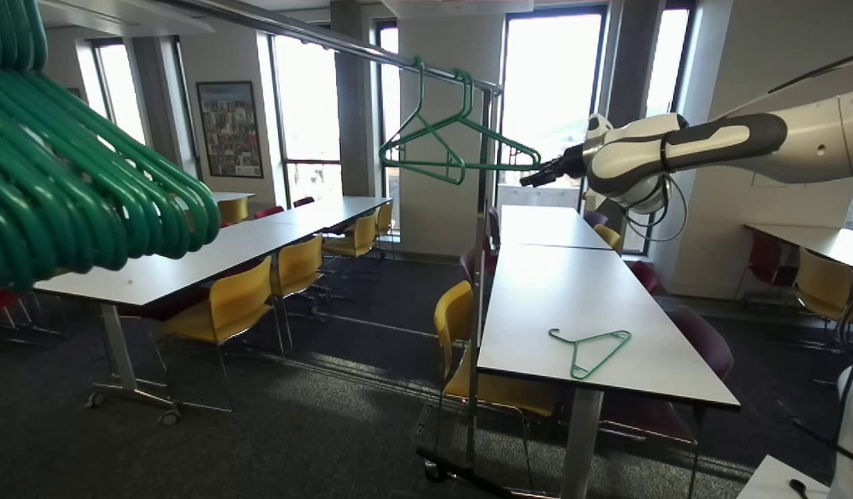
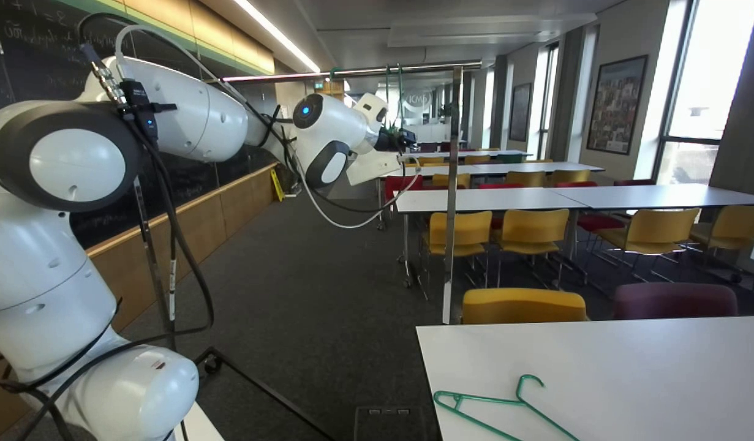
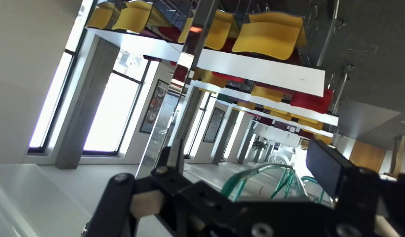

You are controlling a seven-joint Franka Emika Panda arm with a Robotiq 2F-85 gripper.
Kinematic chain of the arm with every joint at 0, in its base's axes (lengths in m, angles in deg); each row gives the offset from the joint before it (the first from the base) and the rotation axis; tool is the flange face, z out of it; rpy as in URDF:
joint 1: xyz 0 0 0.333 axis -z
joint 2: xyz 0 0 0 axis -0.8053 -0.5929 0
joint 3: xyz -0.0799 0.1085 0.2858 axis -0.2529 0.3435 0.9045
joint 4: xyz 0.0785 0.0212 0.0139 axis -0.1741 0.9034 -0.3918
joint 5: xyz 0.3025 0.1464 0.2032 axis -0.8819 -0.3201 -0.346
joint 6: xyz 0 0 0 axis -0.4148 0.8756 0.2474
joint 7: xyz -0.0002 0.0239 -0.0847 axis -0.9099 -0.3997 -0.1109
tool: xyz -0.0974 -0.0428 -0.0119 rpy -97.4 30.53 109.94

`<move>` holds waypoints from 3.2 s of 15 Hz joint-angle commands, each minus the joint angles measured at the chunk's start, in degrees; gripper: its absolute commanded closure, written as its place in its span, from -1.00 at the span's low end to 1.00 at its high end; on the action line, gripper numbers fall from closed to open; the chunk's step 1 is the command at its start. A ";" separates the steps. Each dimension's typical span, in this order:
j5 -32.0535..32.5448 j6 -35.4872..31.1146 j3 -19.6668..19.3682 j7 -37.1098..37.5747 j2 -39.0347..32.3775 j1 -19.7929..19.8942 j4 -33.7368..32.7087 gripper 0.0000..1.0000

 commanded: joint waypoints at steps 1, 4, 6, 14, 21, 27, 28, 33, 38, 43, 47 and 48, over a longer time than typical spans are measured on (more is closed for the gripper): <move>2.94 -2.03 -6.58 -9.85 -0.55 -4.41 -0.75 -1.00; 4.91 -4.24 -11.57 -17.07 -0.75 -8.36 -0.46 -1.00; 5.87 -8.87 -14.48 -19.85 -1.50 -11.17 -0.76 -1.00; -2.81 -10.03 -17.90 -2.73 -5.29 -14.66 -4.54 -1.00; -7.80 -3.32 -22.54 10.60 -3.15 -22.47 -6.56 -1.00; -7.98 -4.23 -26.22 14.20 -3.97 -26.29 -8.32 -1.00; -7.67 -4.67 -27.00 13.92 -3.47 -27.32 -8.32 -1.00; -7.31 -4.65 -30.21 13.42 -2.61 -30.77 -8.45 -1.00; -7.08 -4.73 -33.18 13.29 -2.14 -33.62 -8.23 -0.06; -6.82 -4.79 -35.54 13.14 -1.75 -35.72 -8.05 0.70; -6.64 -4.86 -37.02 13.02 -1.51 -37.06 -7.86 1.00; -6.61 -4.90 -37.34 13.01 -1.48 -37.35 -7.82 1.00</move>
